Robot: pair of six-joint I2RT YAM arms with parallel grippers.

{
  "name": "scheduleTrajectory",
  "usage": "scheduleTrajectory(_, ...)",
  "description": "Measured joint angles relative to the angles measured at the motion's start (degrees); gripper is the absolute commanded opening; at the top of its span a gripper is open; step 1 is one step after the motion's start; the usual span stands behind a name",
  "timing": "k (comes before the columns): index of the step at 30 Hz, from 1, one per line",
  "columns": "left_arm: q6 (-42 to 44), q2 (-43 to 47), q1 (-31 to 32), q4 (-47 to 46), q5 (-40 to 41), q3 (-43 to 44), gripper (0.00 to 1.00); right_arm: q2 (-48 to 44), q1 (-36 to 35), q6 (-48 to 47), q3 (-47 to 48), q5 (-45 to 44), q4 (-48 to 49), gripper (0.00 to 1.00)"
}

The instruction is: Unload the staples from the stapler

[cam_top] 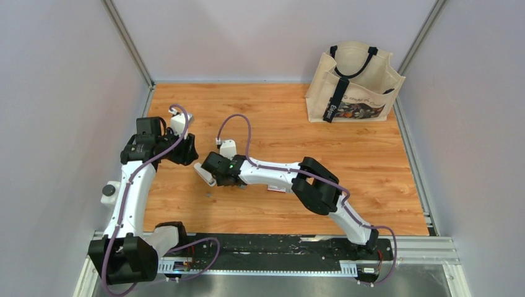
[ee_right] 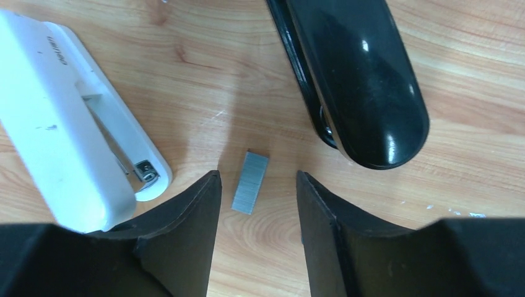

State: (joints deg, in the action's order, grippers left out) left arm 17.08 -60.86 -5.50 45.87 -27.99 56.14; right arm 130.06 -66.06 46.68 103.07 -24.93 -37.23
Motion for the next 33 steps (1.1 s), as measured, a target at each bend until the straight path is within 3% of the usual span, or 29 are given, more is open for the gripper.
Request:
scheduleTrajectory(15,0.22,0.02,0.00,0.63,0.00,0.00,0.51,1.18,0.26,-0.04,1.66,-0.07,-0.26,0.36)
scheduleTrajectory(22,0.22,0.02,0.00,0.61,0.02,0.00,0.51,1.05,0.26,0.02,0.90,-0.59,0.00,0.35)
scheduleTrajectory(33,0.24,0.02,0.00,0.57,0.00,-0.04,0.51,-0.94,0.11,0.81,-2.95,-1.11,3.06,0.18)
